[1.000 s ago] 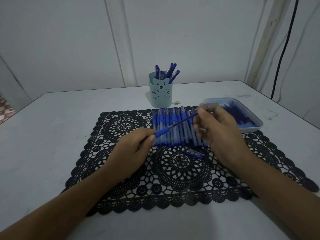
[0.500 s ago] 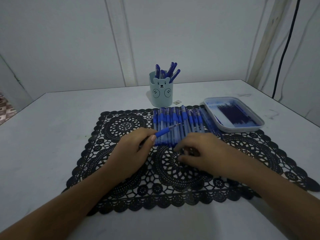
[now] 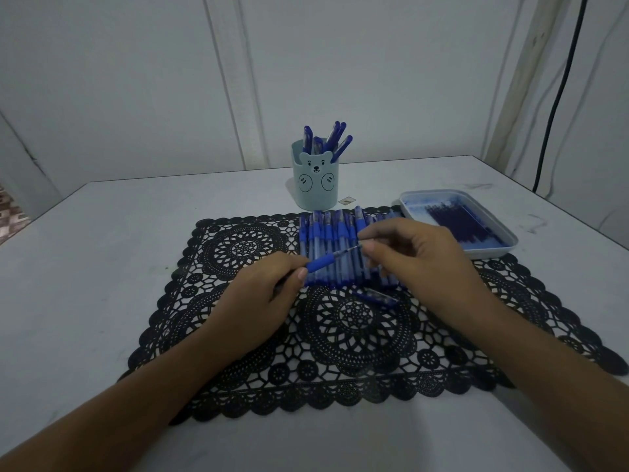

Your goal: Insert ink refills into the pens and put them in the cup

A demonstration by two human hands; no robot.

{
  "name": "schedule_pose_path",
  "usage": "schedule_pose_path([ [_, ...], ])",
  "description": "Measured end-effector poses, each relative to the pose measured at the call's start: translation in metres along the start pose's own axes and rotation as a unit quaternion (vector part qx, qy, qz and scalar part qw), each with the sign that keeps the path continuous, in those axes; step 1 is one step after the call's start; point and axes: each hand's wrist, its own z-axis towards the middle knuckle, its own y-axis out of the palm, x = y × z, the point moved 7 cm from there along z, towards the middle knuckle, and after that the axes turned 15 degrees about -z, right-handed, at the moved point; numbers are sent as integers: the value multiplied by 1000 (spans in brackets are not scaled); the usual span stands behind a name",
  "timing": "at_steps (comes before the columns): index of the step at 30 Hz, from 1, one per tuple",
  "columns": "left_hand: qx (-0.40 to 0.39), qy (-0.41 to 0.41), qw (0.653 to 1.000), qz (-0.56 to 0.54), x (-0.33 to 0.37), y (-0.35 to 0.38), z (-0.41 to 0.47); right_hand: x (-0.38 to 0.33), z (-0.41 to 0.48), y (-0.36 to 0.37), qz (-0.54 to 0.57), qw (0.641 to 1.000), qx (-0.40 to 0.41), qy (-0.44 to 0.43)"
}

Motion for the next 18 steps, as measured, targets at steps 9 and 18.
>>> schedule_pose_path([
  [9, -39, 14, 999, 15, 5, 5, -2, 4, -4, 14, -72, 995, -64, 8],
  [18, -56, 18, 998, 23, 4, 8, -4, 0, -5, 16, -128, 983, -128, -36],
])
